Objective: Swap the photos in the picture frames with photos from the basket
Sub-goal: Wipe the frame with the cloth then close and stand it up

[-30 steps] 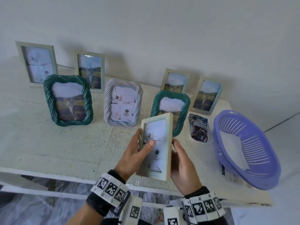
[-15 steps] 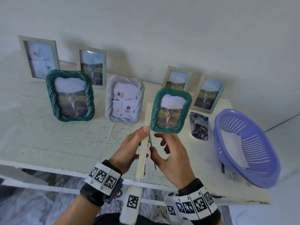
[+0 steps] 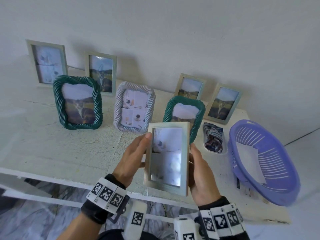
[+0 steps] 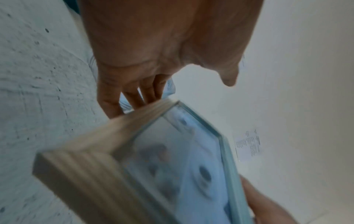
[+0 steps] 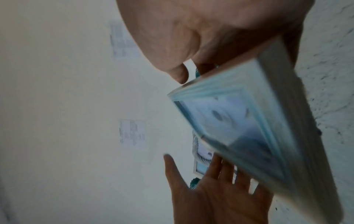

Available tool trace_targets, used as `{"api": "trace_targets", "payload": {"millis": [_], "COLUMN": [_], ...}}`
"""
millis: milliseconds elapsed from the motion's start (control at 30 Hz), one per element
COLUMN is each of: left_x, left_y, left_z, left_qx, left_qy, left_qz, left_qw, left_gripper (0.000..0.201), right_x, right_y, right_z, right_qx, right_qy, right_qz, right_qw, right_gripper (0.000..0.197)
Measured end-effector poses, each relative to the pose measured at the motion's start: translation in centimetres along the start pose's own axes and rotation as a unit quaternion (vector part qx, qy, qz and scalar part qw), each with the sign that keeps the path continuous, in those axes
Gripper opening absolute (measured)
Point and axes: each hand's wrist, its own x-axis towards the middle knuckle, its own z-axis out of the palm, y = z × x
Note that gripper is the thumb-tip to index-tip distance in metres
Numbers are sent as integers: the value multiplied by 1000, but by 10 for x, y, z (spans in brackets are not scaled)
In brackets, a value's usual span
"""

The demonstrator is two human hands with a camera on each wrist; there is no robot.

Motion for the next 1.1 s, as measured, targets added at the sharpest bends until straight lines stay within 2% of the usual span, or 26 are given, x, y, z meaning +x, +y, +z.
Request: {"api": "trace_targets", "payload": {"millis": [67,167,233,333,400,500,567,667,800,933,1000,1100], "left_x": [1,4,6,9,12,20,27,39,68,116,145,191], "left_y": [6,15,19,28,36,56,74,112,173,236,264,286], "left_z": [-4,-6,-6,-2,-1,-3,-6,-12,-21,-31,-39,-55], "left_qx": [-18,-19,-22,-16,-11,16,56,112,166,190,199,206], "left_qy": [-6,-43,-83,-108,-109,-104,-96,-92,-68,-41,-31,-39], "left_qz": [-35,-113,-160,-189,-189,-156,-116,-39,50,112,119,103], "left_qw": [999,992,983,976,976,982,987,989,982,975,972,972], "left_gripper": [74,86,93,95,90,79,76,83,77,66,63,60], "right_x": [6,11,15,22,25,31,35,43,64,100,120,158], "right_y": [0,-4,-4,-5,-15,-40,-60,-98,-157,-221,-250,-276], "right_z": [-11,-24,-27,-32,-34,-40,-41,-35,-10,27,43,61], "right_qx": [30,37,18,-26,-45,-91,-138,-217,-283,-299,-313,-346], "right_qy": [-27,-81,-80,-108,-117,-150,-158,-147,-104,-60,-48,-38], "right_qz": [34,55,50,44,21,-47,-130,-272,-383,-444,-460,-441], "right_qw": [999,995,995,993,992,983,969,926,873,843,830,827], "right_gripper": [51,51,51,64,57,44,36,26,26,37,40,40]}}
